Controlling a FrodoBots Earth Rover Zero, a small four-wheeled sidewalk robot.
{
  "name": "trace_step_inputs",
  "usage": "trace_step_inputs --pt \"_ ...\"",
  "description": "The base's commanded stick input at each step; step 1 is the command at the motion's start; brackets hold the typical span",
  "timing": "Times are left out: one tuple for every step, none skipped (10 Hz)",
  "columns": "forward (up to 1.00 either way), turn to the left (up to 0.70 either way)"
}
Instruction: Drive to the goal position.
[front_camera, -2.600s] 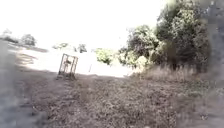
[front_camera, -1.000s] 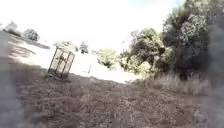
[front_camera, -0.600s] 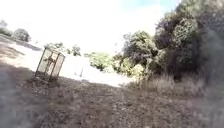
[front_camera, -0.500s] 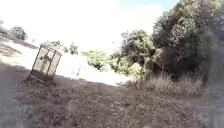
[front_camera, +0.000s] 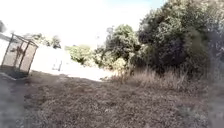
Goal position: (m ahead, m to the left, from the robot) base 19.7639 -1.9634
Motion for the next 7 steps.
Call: trace_step_inputs --pt "0.70 0.00" --pt "0.70 0.00" --pt "0.70 0.00" --pt "0.70 0.00" --pt "0.70 0.00" --pt "0.70 0.00" --pt "0.70 0.00"
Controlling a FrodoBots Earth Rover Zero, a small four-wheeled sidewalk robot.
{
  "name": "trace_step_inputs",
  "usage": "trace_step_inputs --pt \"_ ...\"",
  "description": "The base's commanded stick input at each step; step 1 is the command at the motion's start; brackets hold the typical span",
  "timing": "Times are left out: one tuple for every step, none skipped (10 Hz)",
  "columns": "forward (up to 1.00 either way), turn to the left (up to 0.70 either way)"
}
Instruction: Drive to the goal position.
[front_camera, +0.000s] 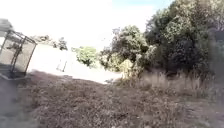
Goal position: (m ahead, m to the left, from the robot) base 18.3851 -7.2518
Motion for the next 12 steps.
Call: trace_step_inputs --pt "0.70 0.35" --pt "0.70 0.35" --pt "0.70 0.14" --pt "0.70 0.00" --pt "0.70 0.00" --pt "0.70 0.00" --pt "0.70 0.00" --pt "0.70 0.00" --pt "0.70 0.00" --pt "0.70 0.00" --pt "0.70 0.00" --pt "0.70 0.00"
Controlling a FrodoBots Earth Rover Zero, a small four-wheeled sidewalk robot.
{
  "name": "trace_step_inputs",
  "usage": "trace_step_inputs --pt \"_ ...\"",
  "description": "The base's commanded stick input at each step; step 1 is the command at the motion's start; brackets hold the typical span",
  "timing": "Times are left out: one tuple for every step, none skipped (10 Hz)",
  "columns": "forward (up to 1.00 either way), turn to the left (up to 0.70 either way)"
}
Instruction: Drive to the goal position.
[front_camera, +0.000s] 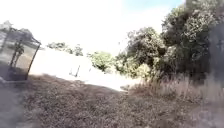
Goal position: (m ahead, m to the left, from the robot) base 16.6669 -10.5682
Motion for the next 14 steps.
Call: trace_step_inputs --pt "0.70 0.00" --pt "0.70 0.00" --pt "0.70 0.00" --pt "0.70 0.00" --pt "0.70 0.00" --pt "0.70 0.00" --pt "0.70 0.00" --pt "0.70 0.00" --pt "0.70 0.00" --pt "0.70 0.00" --pt "0.70 0.00" --pt "0.70 0.00" --pt "0.70 0.00" --pt "0.70 0.00"
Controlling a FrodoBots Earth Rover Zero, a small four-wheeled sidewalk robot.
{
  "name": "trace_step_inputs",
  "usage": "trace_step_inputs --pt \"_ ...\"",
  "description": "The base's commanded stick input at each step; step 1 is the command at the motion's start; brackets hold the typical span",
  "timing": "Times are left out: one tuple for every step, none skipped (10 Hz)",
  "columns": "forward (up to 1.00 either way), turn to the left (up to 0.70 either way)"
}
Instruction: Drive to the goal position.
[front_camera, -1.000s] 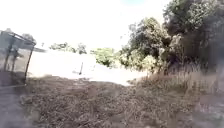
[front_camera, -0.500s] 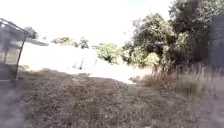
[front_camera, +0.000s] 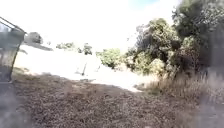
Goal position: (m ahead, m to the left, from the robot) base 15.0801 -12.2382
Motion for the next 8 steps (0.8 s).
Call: trace_step_inputs --pt "0.70 0.00" --pt "0.70 0.00" --pt "0.70 -0.17" --pt "0.70 -0.35" --pt "0.70 -0.35" --pt "0.70 0.00" --pt "0.70 0.00" --pt "0.70 0.00"
